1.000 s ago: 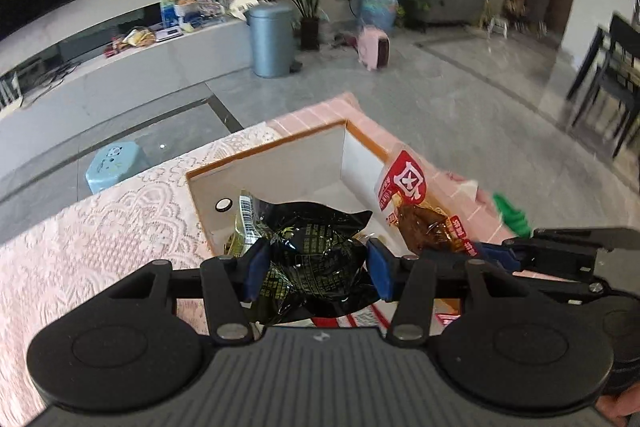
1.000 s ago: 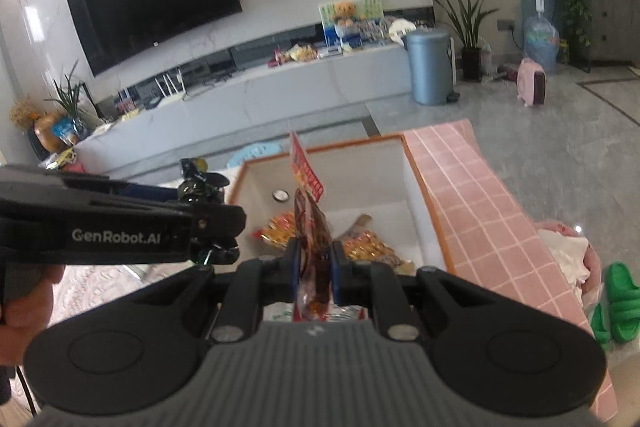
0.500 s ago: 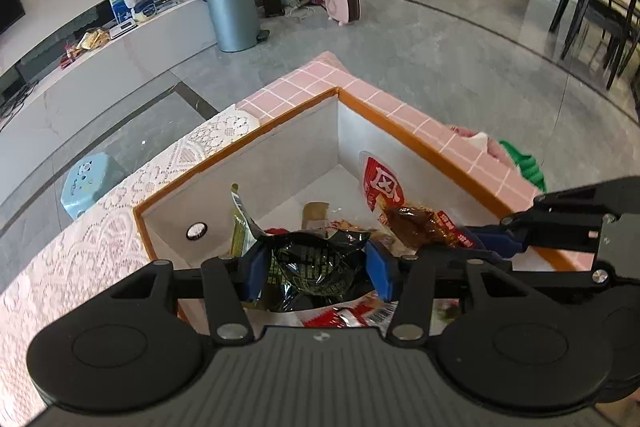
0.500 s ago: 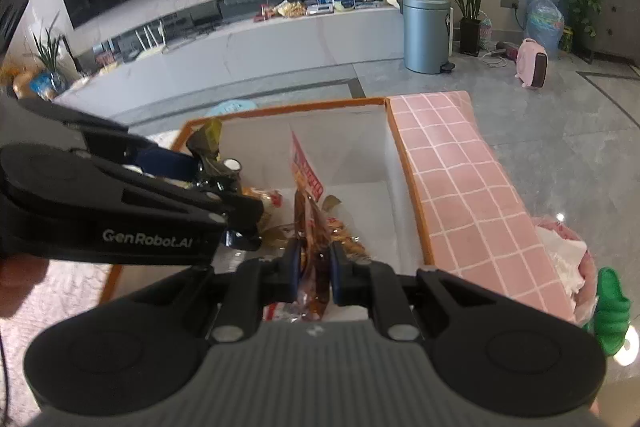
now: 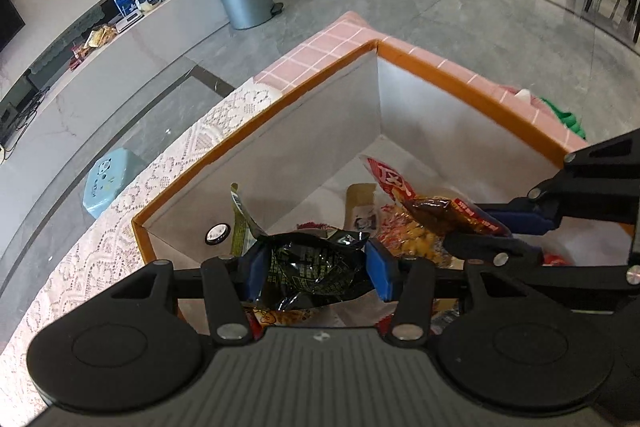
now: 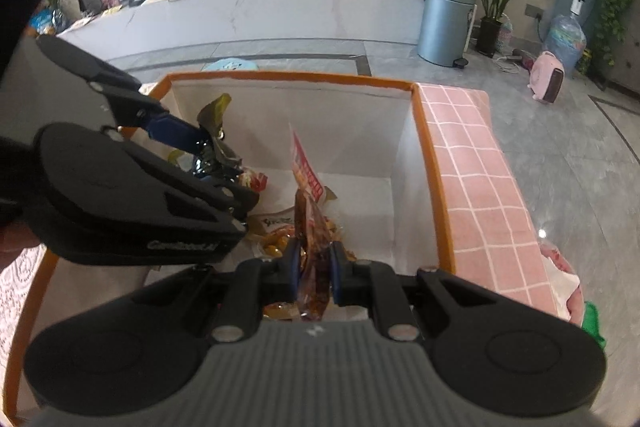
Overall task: Organize snacks
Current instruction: 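Open the left tool releasing the black pack while the right tool drops the red-labelled snack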
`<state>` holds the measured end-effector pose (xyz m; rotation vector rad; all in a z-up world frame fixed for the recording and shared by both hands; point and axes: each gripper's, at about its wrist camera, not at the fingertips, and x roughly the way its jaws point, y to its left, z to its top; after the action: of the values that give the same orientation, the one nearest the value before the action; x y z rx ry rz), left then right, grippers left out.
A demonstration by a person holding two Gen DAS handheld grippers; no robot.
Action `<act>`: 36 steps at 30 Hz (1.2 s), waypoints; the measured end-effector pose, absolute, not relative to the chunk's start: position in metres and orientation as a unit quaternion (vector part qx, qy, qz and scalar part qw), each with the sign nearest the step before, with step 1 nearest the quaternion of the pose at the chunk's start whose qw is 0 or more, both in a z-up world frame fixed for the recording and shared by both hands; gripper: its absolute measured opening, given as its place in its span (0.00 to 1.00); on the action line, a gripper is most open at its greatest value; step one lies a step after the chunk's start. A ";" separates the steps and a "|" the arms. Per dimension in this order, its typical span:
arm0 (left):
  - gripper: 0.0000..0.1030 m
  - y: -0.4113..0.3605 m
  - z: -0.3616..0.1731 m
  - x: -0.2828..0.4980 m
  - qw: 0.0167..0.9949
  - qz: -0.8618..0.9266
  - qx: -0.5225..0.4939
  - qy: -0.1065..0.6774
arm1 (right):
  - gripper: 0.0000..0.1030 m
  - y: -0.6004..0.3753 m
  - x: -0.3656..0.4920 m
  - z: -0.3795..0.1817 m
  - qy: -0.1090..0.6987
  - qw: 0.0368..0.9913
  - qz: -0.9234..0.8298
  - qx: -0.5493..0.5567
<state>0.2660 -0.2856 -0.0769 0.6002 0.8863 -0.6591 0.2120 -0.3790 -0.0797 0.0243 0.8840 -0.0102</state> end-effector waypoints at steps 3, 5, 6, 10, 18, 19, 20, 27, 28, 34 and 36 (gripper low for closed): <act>0.57 -0.288 -0.080 0.266 0.804 -0.304 0.295 0.416 | 0.11 -0.375 0.213 -0.080 0.439 0.899 0.000 0.001; 0.57 -0.289 -0.082 0.264 0.801 -0.302 0.306 0.416 | 0.11 -0.374 0.216 -0.082 0.445 0.895 0.001 -0.004; 0.57 -0.289 -0.083 0.263 0.800 -0.301 0.312 0.416 | 0.11 -0.374 0.217 -0.083 0.448 0.894 -0.001 -0.007; 0.58 -0.292 -0.085 0.261 0.793 -0.298 0.336 0.411 | 0.11 -0.374 0.220 -0.085 0.457 0.890 -0.004 -0.009; 0.65 -0.284 -0.070 0.258 0.802 -0.299 0.329 0.399 | 0.11 -0.371 0.221 -0.083 0.455 0.890 -0.011 -0.015; 0.67 -0.283 -0.066 0.256 0.803 -0.302 0.328 0.395 | 0.11 -0.371 0.222 -0.082 0.454 0.891 -0.014 -0.016; 0.68 -0.281 -0.061 0.254 0.805 -0.305 0.326 0.391 | 0.11 -0.370 0.222 -0.081 0.453 0.891 -0.016 -0.016; 0.72 -0.268 -0.040 0.243 0.817 -0.313 0.299 0.380 | 0.11 -0.365 0.221 -0.081 0.453 0.890 -0.035 -0.048; 0.72 -0.266 -0.038 0.242 0.820 -0.310 0.295 0.381 | 0.11 -0.365 0.222 -0.084 0.458 0.887 -0.035 -0.050; 0.72 -0.256 -0.024 0.236 0.829 -0.309 0.279 0.374 | 0.12 -0.356 0.222 -0.088 0.471 0.879 -0.036 -0.072; 0.72 -0.251 -0.019 0.234 0.831 -0.308 0.275 0.373 | 0.12 -0.355 0.221 -0.085 0.472 0.878 -0.036 -0.071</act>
<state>0.2337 -0.2508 -0.0189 0.5835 0.7900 -0.6536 0.2213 -0.3553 -0.0854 -0.1482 0.9851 -0.0757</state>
